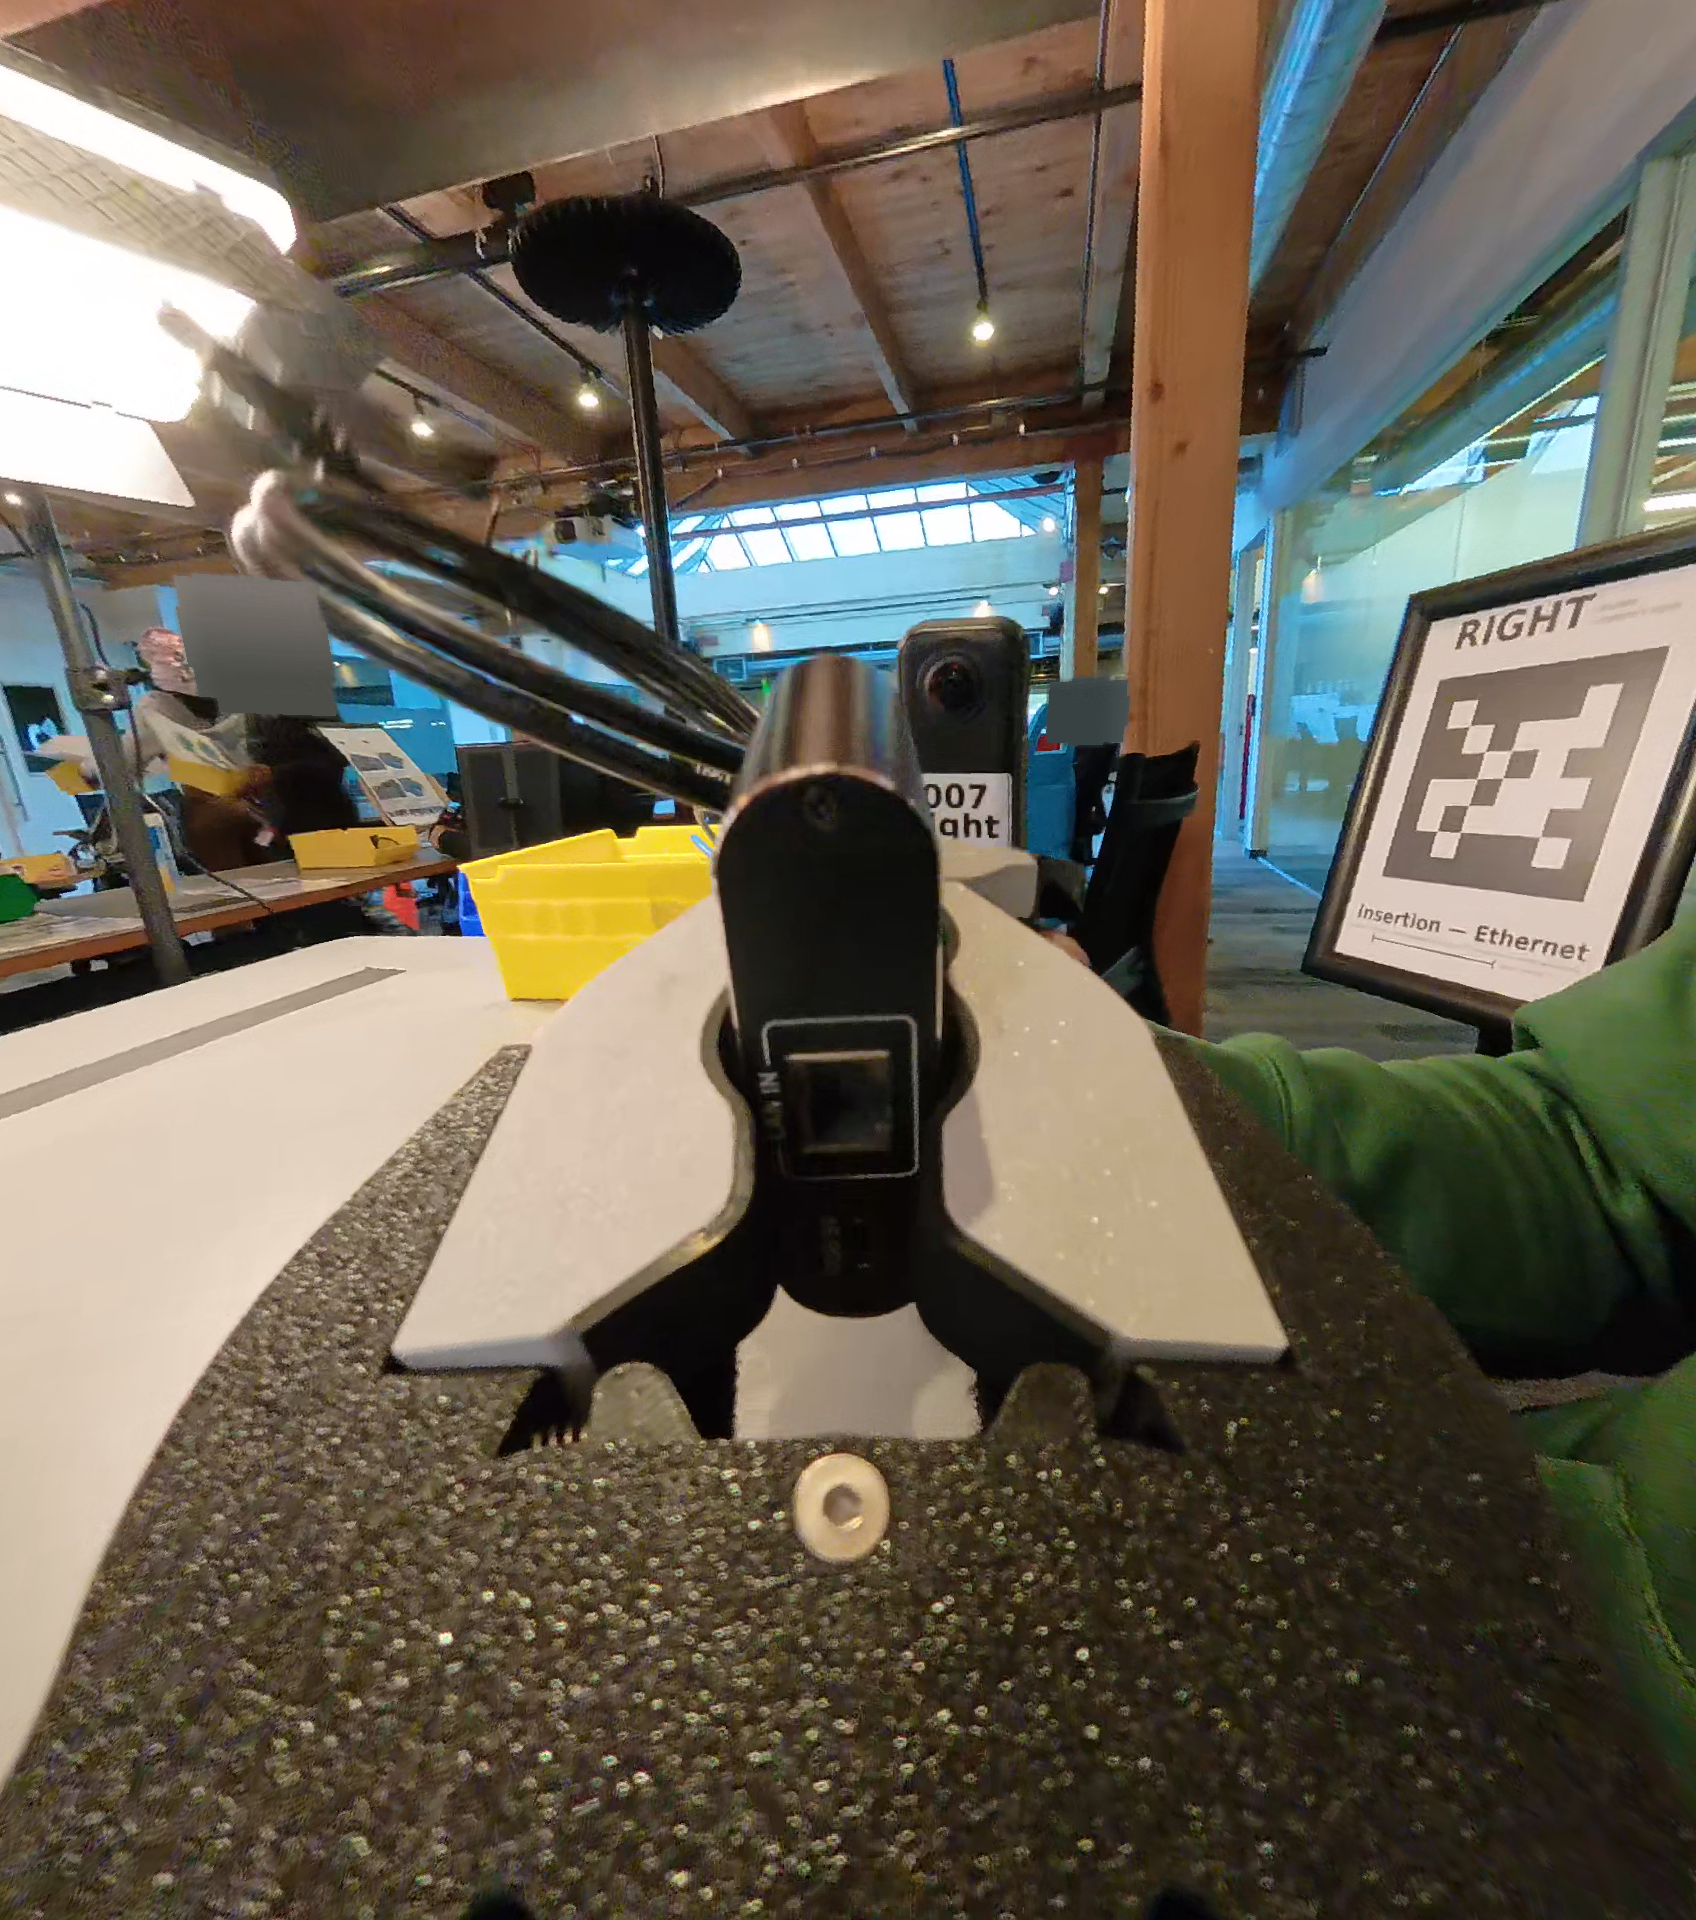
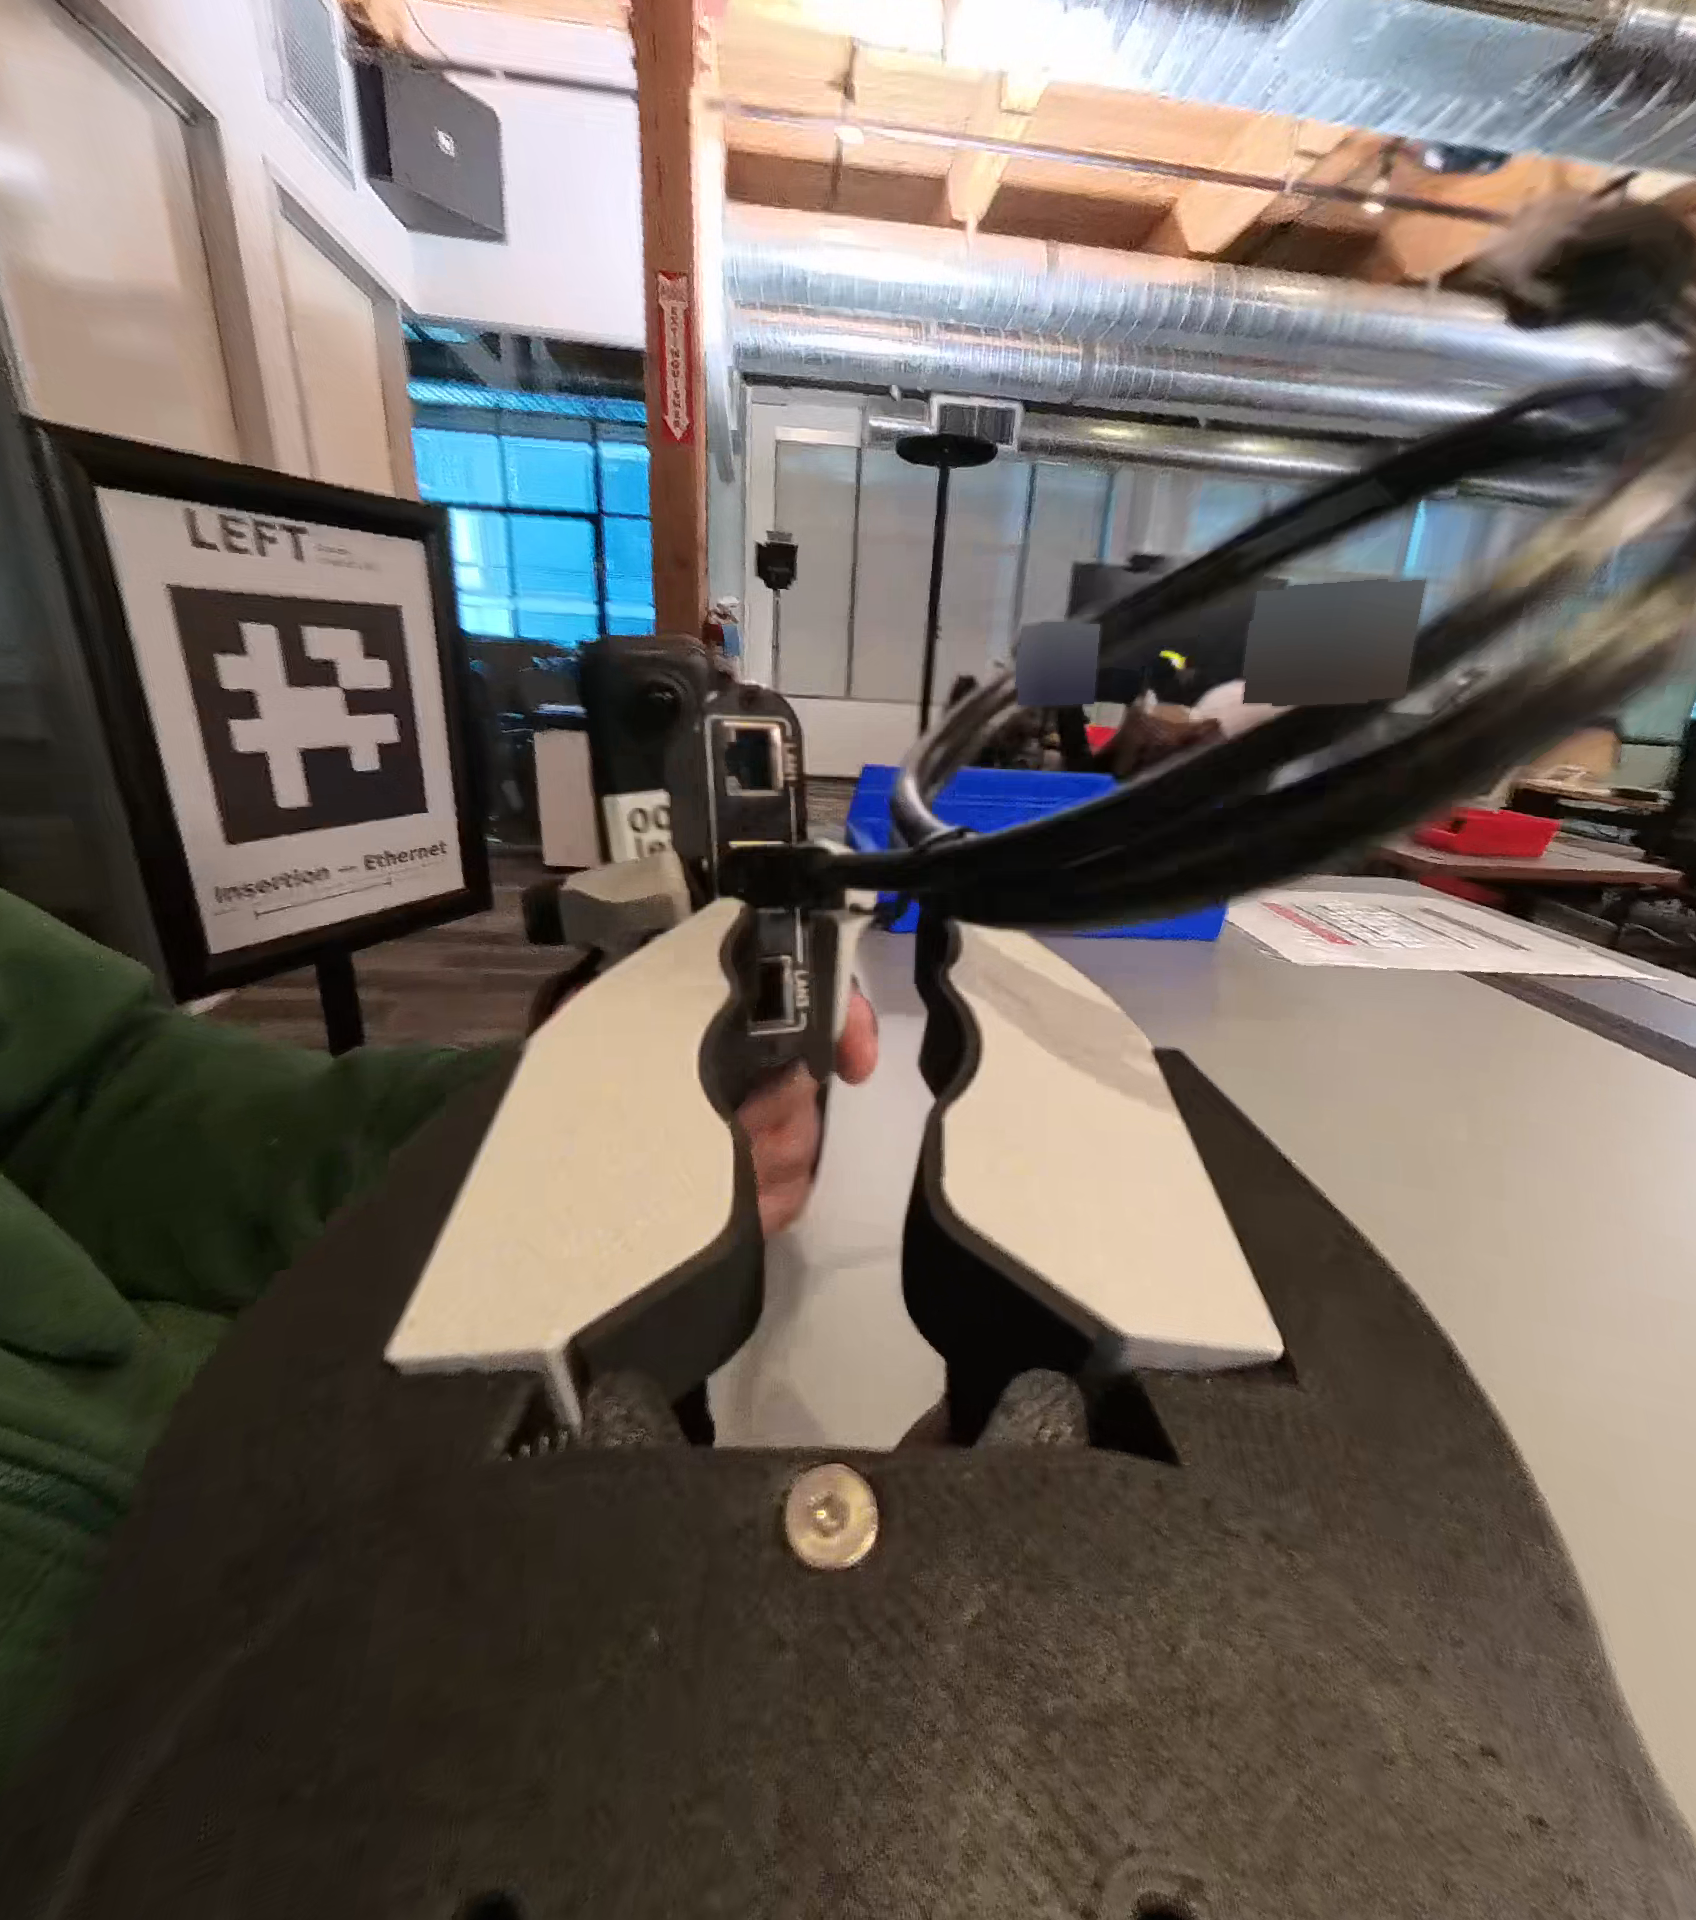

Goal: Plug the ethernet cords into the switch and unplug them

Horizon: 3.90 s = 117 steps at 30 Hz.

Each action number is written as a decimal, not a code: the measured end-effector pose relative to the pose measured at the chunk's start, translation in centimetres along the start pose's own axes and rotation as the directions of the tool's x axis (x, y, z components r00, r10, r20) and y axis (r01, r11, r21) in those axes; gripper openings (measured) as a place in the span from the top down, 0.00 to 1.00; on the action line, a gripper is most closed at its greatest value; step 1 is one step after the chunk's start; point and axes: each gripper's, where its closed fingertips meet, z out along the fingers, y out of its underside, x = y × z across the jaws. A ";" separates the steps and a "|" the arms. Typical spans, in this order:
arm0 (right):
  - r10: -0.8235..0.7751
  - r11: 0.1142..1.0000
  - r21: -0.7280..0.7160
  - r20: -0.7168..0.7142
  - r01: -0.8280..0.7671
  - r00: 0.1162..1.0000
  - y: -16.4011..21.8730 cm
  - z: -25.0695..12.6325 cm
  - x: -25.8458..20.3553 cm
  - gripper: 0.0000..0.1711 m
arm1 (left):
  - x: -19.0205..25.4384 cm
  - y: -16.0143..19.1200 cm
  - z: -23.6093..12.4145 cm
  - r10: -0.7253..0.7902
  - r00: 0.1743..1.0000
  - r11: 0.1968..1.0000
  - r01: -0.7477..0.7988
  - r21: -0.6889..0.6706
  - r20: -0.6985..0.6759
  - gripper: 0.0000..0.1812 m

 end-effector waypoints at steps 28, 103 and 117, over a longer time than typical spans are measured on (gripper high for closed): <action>-0.075 0.997 0.014 0.135 0.074 0.988 -0.5 -0.2 -2.6 0.90 | 2.1 1.8 0.2 0.016 0.990 0.986 -0.039 -0.163 -0.140 0.82; -0.122 0.992 -0.004 -0.039 0.122 0.992 0.1 -0.2 -0.3 0.88 | -0.4 1.2 -0.5 0.176 0.983 0.978 -0.169 -0.123 0.051 0.85; -0.202 0.979 -0.017 -0.137 0.202 0.970 -0.3 0.2 -0.1 0.89 | -0.7 1.0 -0.6 0.151 0.987 0.984 -0.144 -0.108 0.057 0.85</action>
